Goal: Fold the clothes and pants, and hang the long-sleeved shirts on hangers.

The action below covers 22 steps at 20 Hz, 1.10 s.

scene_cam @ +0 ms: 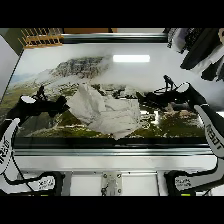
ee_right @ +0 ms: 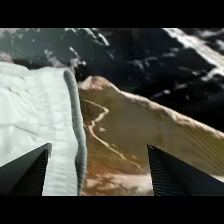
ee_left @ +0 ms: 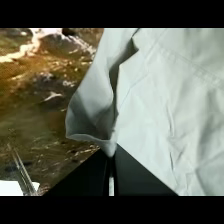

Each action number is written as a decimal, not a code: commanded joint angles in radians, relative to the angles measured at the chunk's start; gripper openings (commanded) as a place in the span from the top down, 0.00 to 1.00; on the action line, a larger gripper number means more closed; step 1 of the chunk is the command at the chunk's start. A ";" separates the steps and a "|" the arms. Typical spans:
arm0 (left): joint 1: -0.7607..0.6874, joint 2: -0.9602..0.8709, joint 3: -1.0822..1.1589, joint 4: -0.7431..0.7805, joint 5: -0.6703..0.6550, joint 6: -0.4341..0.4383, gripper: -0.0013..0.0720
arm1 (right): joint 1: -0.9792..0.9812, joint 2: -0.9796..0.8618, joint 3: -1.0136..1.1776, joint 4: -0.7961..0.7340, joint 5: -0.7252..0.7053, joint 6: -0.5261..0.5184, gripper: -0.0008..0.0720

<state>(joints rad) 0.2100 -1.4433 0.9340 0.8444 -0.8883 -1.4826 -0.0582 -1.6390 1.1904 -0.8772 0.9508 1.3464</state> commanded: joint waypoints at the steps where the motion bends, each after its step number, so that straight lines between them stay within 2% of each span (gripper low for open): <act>1: 0.000 0.003 0.000 0.001 0.001 0.006 0.98 | 0.013 -0.121 0.072 0.133 0.049 -0.042 0.10; 8: 0.000 0.003 0.000 0.001 0.006 0.006 0.98 | 0.113 -0.188 0.107 0.187 0.032 -0.042 0.11; 9: 0.000 0.003 0.000 0.001 0.009 0.006 0.98 | 0.128 -0.190 0.107 0.190 0.013 -0.043 0.17; 10: 0.000 0.003 0.000 0.001 0.010 0.006 0.98 | 0.140 -0.190 0.108 0.195 -0.014 -0.043 0.43; 11: 0.000 0.003 0.000 0.001 0.009 0.006 0.98 | 0.148 -0.190 0.114 0.208 -0.032 -0.061 0.74; 12: 0.000 0.004 0.000 0.001 0.008 0.006 0.98 | 0.149 -0.188 0.127 0.212 -0.037 -0.069 0.94; 16: 0.019 0.115 0.034 0.001 0.037 0.007 0.98 | 0.137 -0.077 0.230 0.113 -0.019 -0.088 0.96; 18: 0.036 0.222 0.128 0.001 0.025 0.010 0.98 | 0.124 0.043 0.312 0.055 -0.013 -0.087 0.96; 22: 0.038 0.475 0.367 -0.001 0.026 0.010 0.98 | 0.100 0.317 0.443 0.047 -0.002 -0.087 0.96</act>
<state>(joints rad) 0.2432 -1.1236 1.1618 0.8440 -0.8665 -1.4750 0.0551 -1.4925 1.5482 -0.8021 0.9463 1.2598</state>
